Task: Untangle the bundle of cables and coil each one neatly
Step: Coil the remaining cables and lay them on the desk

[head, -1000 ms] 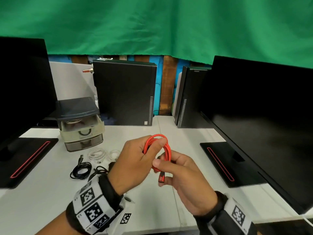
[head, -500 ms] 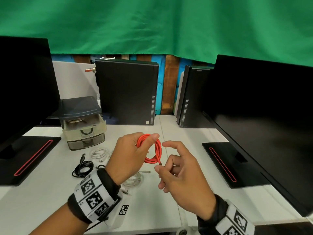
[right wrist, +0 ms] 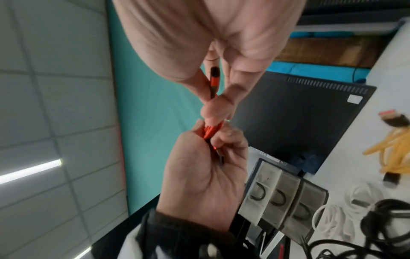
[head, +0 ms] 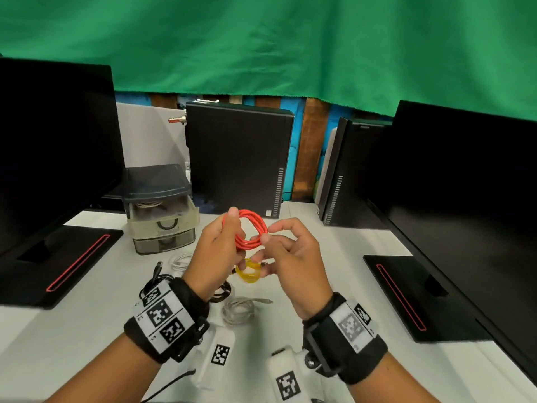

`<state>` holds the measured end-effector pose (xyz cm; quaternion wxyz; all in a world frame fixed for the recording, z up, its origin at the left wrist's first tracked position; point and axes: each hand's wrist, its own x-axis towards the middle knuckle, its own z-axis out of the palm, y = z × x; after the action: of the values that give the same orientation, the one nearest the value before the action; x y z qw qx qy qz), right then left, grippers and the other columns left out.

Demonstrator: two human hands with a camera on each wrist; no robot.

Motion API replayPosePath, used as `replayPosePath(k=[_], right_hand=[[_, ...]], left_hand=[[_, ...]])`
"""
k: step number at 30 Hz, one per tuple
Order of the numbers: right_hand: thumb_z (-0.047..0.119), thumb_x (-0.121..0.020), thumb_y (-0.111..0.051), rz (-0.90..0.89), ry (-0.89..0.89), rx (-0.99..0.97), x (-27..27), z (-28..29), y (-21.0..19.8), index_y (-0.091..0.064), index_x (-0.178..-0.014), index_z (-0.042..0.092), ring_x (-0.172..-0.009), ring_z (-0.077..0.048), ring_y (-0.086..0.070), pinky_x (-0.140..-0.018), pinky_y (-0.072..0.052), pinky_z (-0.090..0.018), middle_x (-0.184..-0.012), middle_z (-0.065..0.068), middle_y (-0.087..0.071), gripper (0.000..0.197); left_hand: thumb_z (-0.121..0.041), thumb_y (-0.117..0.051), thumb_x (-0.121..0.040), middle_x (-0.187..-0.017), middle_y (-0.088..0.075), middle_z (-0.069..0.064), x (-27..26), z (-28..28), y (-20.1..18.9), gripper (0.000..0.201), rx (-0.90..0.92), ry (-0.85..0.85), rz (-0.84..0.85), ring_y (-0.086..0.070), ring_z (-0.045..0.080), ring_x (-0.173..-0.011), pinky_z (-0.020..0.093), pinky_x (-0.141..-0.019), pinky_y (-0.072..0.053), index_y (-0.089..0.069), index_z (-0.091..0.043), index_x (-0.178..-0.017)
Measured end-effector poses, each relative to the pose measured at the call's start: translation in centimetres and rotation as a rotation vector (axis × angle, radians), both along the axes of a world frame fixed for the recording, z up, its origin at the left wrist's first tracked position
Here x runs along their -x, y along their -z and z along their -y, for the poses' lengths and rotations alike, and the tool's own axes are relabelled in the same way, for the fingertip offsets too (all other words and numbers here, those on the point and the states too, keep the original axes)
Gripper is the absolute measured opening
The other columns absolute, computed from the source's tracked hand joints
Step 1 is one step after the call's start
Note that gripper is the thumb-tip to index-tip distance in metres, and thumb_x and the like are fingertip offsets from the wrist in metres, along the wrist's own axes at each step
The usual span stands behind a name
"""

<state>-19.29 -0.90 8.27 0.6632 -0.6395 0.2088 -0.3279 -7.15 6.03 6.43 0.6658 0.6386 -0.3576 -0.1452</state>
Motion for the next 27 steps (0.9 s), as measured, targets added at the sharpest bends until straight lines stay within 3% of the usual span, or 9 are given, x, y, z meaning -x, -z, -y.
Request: replayPosePath(k=[4,7,10,12,16,18,21,24,27], right_hand=[[0.005,-0.097,-0.058,-0.070,0.036,0.080,-5.0,2.0,-0.3,-0.057,-0.098,0.004,-0.060,-0.013,-0.066,-0.052,-0.052,-0.023,-0.076,-0.016,-0.069,0.002],[0.005,-0.097,-0.057,-0.142,0.018,0.161,-8.4,3.2,-0.8,-0.058,-0.094,0.002,-0.058,-0.013,-0.068,-0.052,-0.053,-0.024,-0.076,-0.011,-0.069,0.005],[0.002,-0.096,-0.058,-0.196,-0.033,0.218,-11.6,4.0,-1.8,-0.059,-0.089,0.001,-0.057,-0.015,-0.068,-0.049,-0.053,-0.024,-0.075,-0.014,-0.069,0.008],[0.000,-0.095,-0.058,-0.222,-0.059,0.265,-14.0,4.1,-2.5,-0.061,-0.086,0.000,-0.056,-0.017,-0.067,-0.047,-0.050,-0.023,-0.072,-0.017,-0.067,0.009],[0.002,-0.091,-0.060,-0.371,-0.073,0.420,-19.4,3.3,-2.5,-0.055,-0.067,0.011,-0.050,-0.020,-0.064,-0.044,-0.044,-0.025,-0.060,-0.011,-0.065,0.026],[0.007,-0.090,-0.060,-0.511,-0.077,0.490,-21.9,2.7,-2.1,-0.056,-0.067,0.014,-0.054,-0.022,-0.066,-0.047,-0.045,-0.025,-0.061,-0.010,-0.067,0.024],[0.010,-0.088,-0.059,-0.618,-0.039,0.542,-24.4,1.9,-1.4,-0.060,-0.075,0.010,-0.064,-0.025,-0.070,-0.054,-0.054,-0.026,-0.075,-0.011,-0.071,0.013],[0.012,-0.086,-0.063,-0.637,0.050,0.572,-25.1,1.3,-1.1,-0.060,-0.083,0.008,-0.073,-0.027,-0.068,-0.062,-0.055,-0.030,-0.088,-0.010,-0.070,0.005],[0.016,-0.089,-0.062,-0.708,0.100,0.911,-24.3,0.2,-0.4,-0.063,-0.095,0.011,-0.088,-0.031,-0.064,-0.066,-0.045,-0.032,-0.096,-0.010,-0.066,0.008]], left_hand=[[-0.048,-0.028,-0.106,-0.062,-0.048,0.001,-4.5,-0.6,1.1,0.051,-0.232,-0.071,0.153,-0.048,0.016,-0.052,0.034,-0.055,-0.041,-0.051,-0.015,-0.075],[-0.053,-0.029,-0.104,-0.069,-0.059,0.003,-7.5,-1.9,1.0,0.055,-0.311,-0.093,0.053,-0.057,0.018,-0.058,0.034,-0.061,-0.047,-0.060,-0.012,-0.083],[-0.046,-0.043,-0.102,-0.076,-0.064,0.000,-10.8,-3.7,0.6,0.034,-0.282,-0.271,0.098,-0.060,0.015,-0.064,0.031,-0.065,-0.046,-0.061,-0.019,-0.093],[-0.041,-0.052,-0.099,-0.084,-0.068,0.001,-13.3,-5.0,1.0,0.019,-0.325,-0.409,0.146,-0.065,0.015,-0.077,0.032,-0.069,-0.047,-0.059,-0.025,-0.106],[-0.038,-0.062,-0.092,-0.115,-0.067,0.002,-16.0,-7.1,2.5,0.043,-0.599,-0.417,0.160,-0.063,0.027,-0.110,0.043,-0.097,-0.050,-0.052,-0.029,-0.133],[-0.036,-0.060,-0.092,-0.117,-0.067,0.004,-16.5,-7.6,3.4,0.047,-0.743,-0.386,0.218,-0.062,0.027,-0.111,0.042,-0.097,-0.050,-0.051,-0.031,-0.138],[-0.036,-0.059,-0.091,-0.106,-0.071,0.004,-17.0,-8.0,4.0,0.040,-0.794,-0.383,0.250,-0.064,0.026,-0.103,0.042,-0.090,-0.053,-0.054,-0.037,-0.130],[-0.042,-0.056,-0.095,-0.090,-0.073,-0.001,-17.2,-7.7,4.0,0.020,-0.692,-0.382,0.193,-0.067,0.020,-0.094,0.038,-0.086,-0.051,-0.063,-0.034,-0.113],[-0.043,-0.056,-0.097,-0.090,-0.072,-0.003,-17.0,-7.5,3.7,0.015,-0.639,-0.388,0.194,-0.067,0.016,-0.093,0.034,-0.082,-0.048,-0.066,-0.033,-0.104]])
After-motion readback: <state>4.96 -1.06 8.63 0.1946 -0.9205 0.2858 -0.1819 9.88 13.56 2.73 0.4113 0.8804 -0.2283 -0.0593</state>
